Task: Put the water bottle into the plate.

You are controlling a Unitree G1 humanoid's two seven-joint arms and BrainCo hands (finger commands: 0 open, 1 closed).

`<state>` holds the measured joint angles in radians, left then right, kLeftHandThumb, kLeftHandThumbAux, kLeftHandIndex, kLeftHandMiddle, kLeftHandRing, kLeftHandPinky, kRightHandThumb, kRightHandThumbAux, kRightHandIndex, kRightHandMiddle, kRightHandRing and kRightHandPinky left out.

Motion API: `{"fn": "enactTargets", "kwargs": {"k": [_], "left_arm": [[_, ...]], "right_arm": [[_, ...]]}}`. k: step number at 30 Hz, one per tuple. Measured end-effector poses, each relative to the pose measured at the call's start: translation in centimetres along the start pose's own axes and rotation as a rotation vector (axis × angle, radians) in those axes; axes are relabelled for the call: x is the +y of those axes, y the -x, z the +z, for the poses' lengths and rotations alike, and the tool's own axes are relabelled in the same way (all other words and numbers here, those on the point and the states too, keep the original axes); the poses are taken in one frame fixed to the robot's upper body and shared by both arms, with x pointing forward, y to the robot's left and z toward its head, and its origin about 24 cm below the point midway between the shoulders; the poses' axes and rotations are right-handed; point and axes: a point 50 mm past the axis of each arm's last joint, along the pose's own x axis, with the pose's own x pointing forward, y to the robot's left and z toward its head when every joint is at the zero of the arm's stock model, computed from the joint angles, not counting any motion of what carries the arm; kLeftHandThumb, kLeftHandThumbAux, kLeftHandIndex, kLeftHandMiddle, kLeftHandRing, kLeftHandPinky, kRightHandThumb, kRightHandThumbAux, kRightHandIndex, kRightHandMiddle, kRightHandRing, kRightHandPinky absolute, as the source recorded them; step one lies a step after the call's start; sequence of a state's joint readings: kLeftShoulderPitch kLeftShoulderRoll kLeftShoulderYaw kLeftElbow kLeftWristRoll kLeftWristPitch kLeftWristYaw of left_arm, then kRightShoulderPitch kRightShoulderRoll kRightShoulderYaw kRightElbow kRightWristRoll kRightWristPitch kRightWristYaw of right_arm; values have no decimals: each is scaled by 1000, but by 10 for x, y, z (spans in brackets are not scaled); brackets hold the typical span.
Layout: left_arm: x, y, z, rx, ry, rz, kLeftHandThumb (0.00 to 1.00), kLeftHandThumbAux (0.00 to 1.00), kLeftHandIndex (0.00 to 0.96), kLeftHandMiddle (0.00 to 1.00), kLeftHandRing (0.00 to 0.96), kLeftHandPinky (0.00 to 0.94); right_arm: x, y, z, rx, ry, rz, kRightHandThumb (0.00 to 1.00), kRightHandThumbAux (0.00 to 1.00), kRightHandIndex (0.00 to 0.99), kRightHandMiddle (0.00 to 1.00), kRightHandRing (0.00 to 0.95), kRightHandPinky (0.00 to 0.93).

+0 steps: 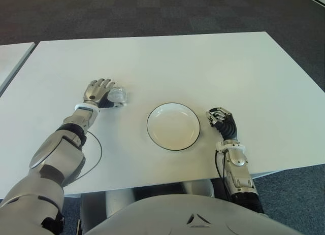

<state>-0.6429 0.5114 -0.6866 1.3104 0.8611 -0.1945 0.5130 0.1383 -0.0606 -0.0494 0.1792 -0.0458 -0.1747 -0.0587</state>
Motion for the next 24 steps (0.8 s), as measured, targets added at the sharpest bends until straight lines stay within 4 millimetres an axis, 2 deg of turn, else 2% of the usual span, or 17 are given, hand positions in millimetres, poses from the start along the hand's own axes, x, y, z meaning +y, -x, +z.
{"fn": "enactTargets", "kwargs": {"k": [3,4,5,8,10,11,16,17,19,24], "left_arm": [[1,-1,0,1,3,-14,647,419,1,21,37,116],[1,-2,0,3,5,-19,658,423,4,37,60,162],[1,-2,0,4,8,-23,676,430,17,84,129,234],[2,-3,0,15,21,-37,703,442,37,157,232,332],[2,-3,0,26,27,-44,749,461,130,239,318,413],[2,-4,0,33,31,-49,764,478,210,295,360,440],[2,-5,0,64,37,-56,791,511,359,409,447,487],[2,-5,1,70,39,-55,793,515,371,419,455,491],[2,-5,1,82,47,-53,879,600,366,450,509,567],[0,-4,0,115,117,-44,932,646,366,483,548,698]], "right_arm": [[0,0,0,2,0,-3,705,730,438,699,688,692],[0,0,0,3,0,-4,705,729,438,698,689,693],[0,1,0,4,0,-5,706,729,438,697,688,692],[-1,1,0,7,0,-8,706,729,438,694,687,689],[-1,1,0,8,0,-9,706,729,438,692,686,690],[-1,1,0,8,0,-9,706,729,438,691,685,692],[-1,1,0,10,0,-12,706,729,438,692,687,696],[-1,1,0,10,1,-12,706,729,438,692,688,697],[-1,1,0,12,1,-13,705,729,438,694,688,693],[-1,1,1,14,5,-16,704,729,438,694,687,690]]}}
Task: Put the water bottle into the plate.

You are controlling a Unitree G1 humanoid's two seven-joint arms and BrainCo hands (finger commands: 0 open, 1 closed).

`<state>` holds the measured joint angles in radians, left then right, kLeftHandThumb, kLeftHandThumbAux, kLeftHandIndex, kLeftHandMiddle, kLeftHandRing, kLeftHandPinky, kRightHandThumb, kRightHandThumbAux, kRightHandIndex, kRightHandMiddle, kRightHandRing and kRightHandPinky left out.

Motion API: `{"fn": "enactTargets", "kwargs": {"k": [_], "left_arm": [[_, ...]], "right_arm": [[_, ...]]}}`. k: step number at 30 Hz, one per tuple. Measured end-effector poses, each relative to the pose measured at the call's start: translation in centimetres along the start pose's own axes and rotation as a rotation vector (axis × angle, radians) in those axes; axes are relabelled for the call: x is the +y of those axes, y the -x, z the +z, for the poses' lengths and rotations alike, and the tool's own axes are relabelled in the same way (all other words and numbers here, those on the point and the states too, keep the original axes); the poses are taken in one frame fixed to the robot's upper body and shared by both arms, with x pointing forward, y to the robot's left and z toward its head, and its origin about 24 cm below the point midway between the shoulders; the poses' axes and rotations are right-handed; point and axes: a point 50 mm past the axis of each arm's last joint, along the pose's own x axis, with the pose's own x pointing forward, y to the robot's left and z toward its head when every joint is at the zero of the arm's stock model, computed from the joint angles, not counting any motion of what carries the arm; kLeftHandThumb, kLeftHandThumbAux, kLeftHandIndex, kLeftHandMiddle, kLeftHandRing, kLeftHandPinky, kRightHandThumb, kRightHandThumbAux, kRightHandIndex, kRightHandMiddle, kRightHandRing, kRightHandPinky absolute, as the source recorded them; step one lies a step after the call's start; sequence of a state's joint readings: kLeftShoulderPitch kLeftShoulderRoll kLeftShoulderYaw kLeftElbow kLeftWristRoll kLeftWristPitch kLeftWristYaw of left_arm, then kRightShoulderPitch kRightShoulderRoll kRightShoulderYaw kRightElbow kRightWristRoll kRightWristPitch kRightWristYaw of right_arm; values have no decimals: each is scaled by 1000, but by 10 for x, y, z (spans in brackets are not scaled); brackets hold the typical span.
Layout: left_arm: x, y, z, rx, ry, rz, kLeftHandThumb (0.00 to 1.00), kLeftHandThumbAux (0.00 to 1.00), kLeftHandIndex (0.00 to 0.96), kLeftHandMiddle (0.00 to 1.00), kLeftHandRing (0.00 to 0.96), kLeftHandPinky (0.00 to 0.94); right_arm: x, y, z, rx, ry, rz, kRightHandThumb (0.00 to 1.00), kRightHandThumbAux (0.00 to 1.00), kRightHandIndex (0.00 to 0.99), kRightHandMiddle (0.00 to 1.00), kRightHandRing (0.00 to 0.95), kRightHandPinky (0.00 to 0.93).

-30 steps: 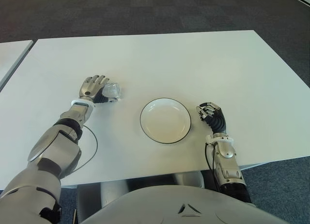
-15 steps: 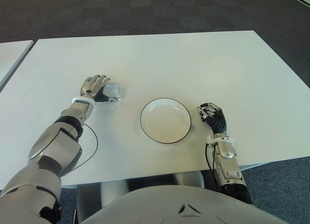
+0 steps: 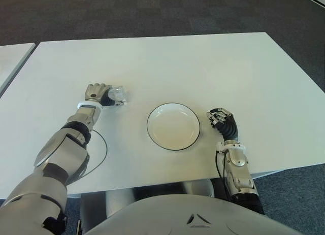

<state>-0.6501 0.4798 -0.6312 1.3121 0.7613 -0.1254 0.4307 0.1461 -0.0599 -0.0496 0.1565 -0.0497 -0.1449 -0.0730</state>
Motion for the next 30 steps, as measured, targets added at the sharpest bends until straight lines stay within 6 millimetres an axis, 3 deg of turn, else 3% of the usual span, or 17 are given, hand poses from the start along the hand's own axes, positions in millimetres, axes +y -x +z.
{"fn": "enactTargets", "kwargs": {"k": [7,16,30], "left_arm": [[-2,2,-2,25,168,-1,945,653,374,505,537,806],[-1,2,-5,36,376,-55,948,653,378,510,534,823],[1,1,-10,57,554,-126,950,652,381,513,531,833]], "right_arm": [[0,0,1,0,4,-1,704,730,438,699,688,687],[0,0,1,-2,6,-1,704,730,438,697,685,686],[-1,0,1,-1,7,-1,704,730,438,699,688,688]]}}
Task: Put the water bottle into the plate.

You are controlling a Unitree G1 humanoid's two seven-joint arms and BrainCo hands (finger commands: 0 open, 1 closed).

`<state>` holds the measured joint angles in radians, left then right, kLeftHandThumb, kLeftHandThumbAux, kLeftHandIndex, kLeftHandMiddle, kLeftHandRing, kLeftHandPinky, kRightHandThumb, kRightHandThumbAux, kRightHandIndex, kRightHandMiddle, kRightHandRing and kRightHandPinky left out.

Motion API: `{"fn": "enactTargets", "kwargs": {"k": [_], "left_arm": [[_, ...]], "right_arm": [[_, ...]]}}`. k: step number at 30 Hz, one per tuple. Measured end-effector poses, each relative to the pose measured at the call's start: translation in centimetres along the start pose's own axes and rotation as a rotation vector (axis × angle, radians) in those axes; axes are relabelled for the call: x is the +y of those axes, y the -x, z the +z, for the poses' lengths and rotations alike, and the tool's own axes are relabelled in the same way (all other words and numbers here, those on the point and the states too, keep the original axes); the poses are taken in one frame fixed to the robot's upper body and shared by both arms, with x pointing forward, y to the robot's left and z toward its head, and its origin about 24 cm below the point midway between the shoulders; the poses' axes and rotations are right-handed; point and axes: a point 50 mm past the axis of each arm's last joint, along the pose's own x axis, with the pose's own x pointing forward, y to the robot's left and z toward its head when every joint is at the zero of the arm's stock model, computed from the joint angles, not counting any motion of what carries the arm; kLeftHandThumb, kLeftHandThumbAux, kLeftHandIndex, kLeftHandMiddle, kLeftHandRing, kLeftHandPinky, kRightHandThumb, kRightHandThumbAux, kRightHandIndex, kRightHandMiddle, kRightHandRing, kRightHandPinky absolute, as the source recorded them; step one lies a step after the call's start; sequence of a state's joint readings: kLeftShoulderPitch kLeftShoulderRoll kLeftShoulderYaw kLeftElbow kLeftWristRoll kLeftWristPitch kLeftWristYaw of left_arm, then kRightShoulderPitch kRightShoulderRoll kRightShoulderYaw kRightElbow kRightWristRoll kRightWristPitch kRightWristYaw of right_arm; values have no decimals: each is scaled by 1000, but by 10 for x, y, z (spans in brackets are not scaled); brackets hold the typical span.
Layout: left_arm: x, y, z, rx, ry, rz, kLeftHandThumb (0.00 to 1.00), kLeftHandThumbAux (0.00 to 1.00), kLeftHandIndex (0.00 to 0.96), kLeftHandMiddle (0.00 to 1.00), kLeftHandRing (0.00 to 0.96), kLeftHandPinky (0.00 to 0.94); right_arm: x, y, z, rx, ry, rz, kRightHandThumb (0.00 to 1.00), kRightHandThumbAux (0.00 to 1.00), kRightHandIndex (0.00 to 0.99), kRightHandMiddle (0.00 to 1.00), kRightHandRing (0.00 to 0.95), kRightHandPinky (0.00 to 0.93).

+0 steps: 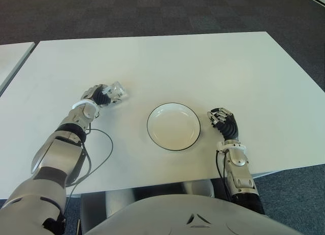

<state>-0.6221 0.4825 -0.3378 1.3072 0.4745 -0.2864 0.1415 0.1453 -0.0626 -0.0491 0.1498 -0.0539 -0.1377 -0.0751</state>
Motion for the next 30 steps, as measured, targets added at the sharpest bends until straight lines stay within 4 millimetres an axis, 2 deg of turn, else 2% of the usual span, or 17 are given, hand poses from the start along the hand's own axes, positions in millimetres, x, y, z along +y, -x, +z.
{"fn": "enactTargets", "kwargs": {"k": [15,30], "left_arm": [[2,-1,3,-13,60,-12,950,652,381,511,530,832],[8,-5,23,-113,69,7,950,652,381,511,529,823]], "right_arm": [[0,-1,-1,-6,1,0,703,730,438,707,697,699],[-1,-1,-1,-9,1,-6,704,730,438,706,694,691]]}}
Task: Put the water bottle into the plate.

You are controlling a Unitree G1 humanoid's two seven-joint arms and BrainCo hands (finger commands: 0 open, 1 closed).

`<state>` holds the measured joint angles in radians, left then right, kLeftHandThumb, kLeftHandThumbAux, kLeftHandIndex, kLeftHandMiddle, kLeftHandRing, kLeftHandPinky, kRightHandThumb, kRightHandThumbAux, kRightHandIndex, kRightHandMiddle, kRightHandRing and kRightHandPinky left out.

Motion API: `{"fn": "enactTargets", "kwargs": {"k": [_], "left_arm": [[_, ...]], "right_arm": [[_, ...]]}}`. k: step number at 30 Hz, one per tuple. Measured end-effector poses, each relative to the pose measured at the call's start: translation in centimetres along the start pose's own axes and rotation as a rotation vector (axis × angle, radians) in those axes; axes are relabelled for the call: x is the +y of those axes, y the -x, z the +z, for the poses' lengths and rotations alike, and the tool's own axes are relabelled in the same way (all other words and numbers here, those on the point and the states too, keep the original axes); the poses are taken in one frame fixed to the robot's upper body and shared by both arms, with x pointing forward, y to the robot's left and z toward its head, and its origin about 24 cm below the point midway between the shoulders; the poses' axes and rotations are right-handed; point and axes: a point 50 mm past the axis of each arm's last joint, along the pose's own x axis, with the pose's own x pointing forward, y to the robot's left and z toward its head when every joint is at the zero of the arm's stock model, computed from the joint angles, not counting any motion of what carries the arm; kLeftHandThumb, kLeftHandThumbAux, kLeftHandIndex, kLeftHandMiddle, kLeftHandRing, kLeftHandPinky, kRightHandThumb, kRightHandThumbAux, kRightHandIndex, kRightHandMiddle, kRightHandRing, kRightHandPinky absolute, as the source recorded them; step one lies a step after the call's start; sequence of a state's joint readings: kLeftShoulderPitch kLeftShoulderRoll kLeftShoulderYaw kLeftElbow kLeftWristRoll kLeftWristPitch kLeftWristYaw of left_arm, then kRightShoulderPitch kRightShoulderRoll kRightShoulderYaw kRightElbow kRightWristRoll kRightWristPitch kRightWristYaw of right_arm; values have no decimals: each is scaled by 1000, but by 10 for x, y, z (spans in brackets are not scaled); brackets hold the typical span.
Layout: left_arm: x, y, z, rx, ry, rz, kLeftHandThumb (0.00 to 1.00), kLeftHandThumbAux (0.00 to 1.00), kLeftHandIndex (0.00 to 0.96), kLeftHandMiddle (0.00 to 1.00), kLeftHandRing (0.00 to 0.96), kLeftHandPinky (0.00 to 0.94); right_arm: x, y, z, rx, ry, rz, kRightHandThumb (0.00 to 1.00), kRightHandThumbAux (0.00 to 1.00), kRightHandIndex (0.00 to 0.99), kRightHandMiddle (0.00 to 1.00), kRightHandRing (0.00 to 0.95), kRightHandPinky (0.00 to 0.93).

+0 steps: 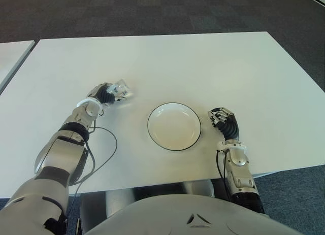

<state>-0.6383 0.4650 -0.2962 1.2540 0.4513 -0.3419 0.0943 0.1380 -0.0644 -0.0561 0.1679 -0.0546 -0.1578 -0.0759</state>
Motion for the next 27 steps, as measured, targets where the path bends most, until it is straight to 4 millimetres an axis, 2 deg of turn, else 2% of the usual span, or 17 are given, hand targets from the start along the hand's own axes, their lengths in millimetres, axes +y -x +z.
{"fn": "enactTargets", "kwargs": {"k": [14,27], "left_arm": [[4,-2,26,-162,-14,31,949,653,380,508,527,828],[38,9,67,-416,-74,157,949,653,379,506,526,812]], "right_arm": [[0,0,1,-6,-1,1,703,730,437,703,689,678],[1,-1,1,-4,-3,3,705,730,438,699,686,675]]}}
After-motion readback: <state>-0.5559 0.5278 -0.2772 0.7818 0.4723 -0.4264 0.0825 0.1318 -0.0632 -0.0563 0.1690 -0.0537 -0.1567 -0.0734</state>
